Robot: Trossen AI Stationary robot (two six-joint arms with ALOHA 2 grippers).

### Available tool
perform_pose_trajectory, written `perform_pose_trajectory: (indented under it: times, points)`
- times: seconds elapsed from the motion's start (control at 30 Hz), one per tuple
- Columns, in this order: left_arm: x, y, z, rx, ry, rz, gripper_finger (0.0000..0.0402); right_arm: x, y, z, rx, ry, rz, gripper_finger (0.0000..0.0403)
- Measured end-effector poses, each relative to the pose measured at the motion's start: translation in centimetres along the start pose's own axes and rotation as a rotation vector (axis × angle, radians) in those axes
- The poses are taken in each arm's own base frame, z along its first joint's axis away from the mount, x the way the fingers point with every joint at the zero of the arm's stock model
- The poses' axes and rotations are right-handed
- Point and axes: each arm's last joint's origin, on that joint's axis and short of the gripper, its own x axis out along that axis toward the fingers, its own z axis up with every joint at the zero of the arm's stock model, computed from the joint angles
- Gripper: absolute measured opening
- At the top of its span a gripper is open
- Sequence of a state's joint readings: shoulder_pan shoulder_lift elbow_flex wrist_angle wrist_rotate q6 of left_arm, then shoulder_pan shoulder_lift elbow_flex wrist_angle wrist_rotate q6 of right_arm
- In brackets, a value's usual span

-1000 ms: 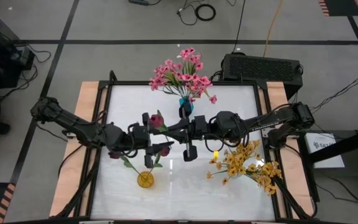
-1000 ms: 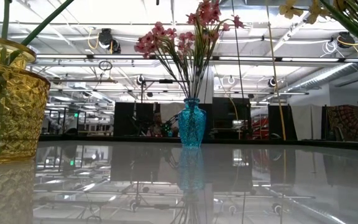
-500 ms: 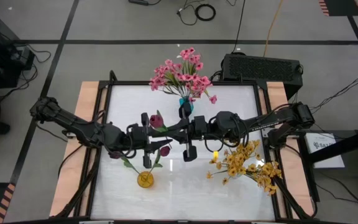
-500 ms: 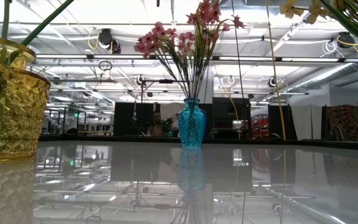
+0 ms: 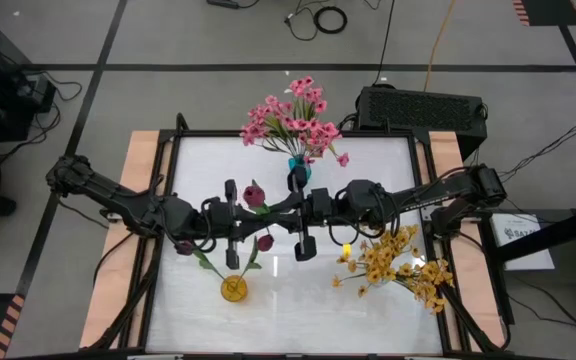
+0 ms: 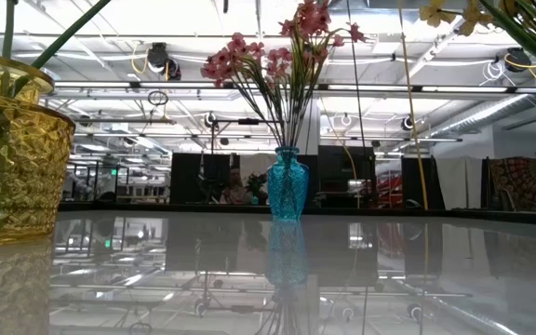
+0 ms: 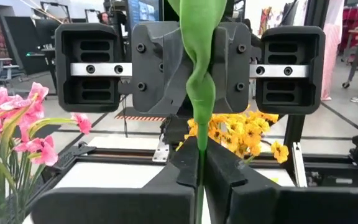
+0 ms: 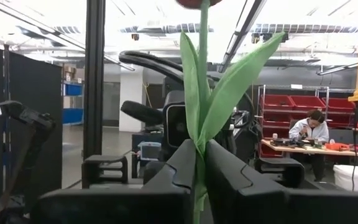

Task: Sort flowers into vase by color
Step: Put the dark red tulip into the yellow vase

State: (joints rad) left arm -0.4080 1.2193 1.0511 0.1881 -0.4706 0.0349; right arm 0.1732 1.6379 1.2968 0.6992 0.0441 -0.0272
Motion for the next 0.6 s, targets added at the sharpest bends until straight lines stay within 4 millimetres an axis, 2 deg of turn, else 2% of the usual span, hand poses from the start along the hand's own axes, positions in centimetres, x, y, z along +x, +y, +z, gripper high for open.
perform_pose_trajectory:
  times: [0.1,0.2,0.33,0.47,0.6]
  points:
    - [-0.6,0.3,0.3,0.004,0.006,-0.006,0.0013,0.0,0.2,-0.2,-0.010,0.019,-0.001,0.0044]
    - [-1.9,0.8,1.3,-0.009,-0.016,-0.014,0.0013,-0.3,0.1,0.0,-0.012,0.060,-0.002,0.0087]
    - [-3.7,1.3,2.2,-0.024,-0.015,-0.033,0.0013,-1.2,0.0,1.3,-0.017,0.127,-0.010,0.0152]
    - [-5.8,1.5,3.1,-0.066,-0.019,-0.072,0.0013,-2.9,-0.1,2.7,-0.036,0.259,-0.023,0.0206]
    - [-7.6,1.0,3.2,-0.070,0.015,-0.137,0.0013,-5.2,-0.3,4.0,-0.034,0.423,-0.018,0.0238]
